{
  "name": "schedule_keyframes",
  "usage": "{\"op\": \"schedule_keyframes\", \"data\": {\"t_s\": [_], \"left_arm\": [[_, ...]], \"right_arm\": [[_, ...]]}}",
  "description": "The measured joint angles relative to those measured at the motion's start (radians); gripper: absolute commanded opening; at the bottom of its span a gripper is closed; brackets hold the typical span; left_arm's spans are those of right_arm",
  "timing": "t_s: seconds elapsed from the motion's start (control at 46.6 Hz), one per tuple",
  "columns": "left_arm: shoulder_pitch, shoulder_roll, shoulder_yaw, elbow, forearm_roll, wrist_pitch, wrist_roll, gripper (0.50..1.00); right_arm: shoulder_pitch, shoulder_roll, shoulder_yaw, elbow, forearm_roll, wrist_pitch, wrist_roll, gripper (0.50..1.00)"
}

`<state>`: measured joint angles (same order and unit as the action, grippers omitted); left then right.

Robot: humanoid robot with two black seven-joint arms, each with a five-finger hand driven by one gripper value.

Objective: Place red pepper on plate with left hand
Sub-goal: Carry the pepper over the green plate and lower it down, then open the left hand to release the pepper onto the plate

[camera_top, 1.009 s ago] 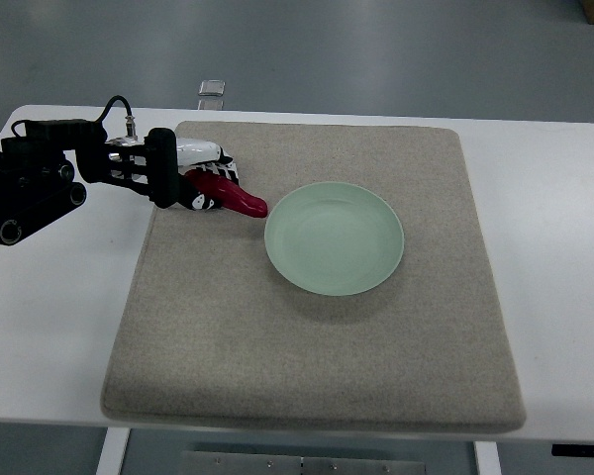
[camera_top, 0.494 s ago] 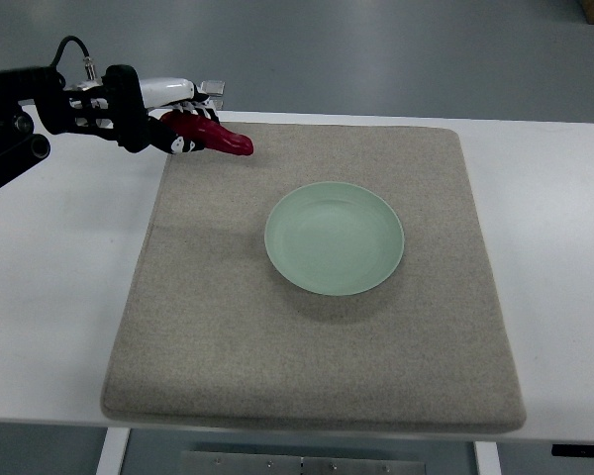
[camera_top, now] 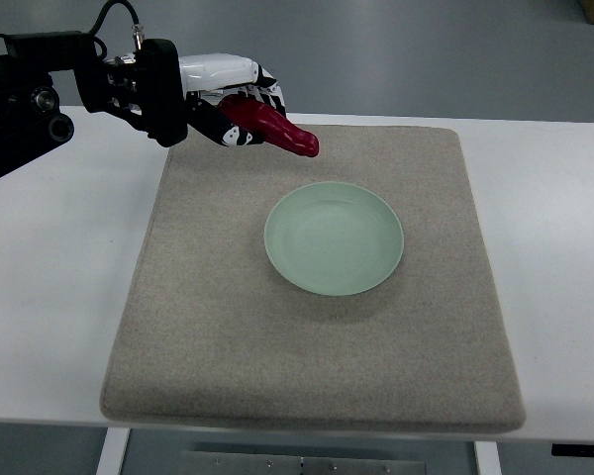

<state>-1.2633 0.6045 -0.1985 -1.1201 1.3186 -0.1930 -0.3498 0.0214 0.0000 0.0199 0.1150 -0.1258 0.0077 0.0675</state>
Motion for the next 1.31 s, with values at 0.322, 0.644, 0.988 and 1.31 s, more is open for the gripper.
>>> {"op": "schedule_keyframes", "data": {"t_s": [0.322,0.644,0.988,1.31], "left_arm": [[0.039,-0.169,0.13,0.086,0.004,0.018,0.002,0.5],[0.092,-0.269,0.132,0.158,0.001,0.041,0.002,0.516],[0.113,-0.291,0.134,0.177,-0.002,0.057,0.002,0.975],[0.118,-0.278,0.113,0.174,-0.103,0.058,0.003,0.994]], "right_arm": [[0.0,0.0,0.0,0.0,0.0,0.0,0.0,0.928],[0.0,0.0,0.0,0.0,0.0,0.0,0.0,0.928],[0.0,0.0,0.0,0.0,0.0,0.0,0.0,0.928],[0.0,0.0,0.0,0.0,0.0,0.0,0.0,0.928]]}}
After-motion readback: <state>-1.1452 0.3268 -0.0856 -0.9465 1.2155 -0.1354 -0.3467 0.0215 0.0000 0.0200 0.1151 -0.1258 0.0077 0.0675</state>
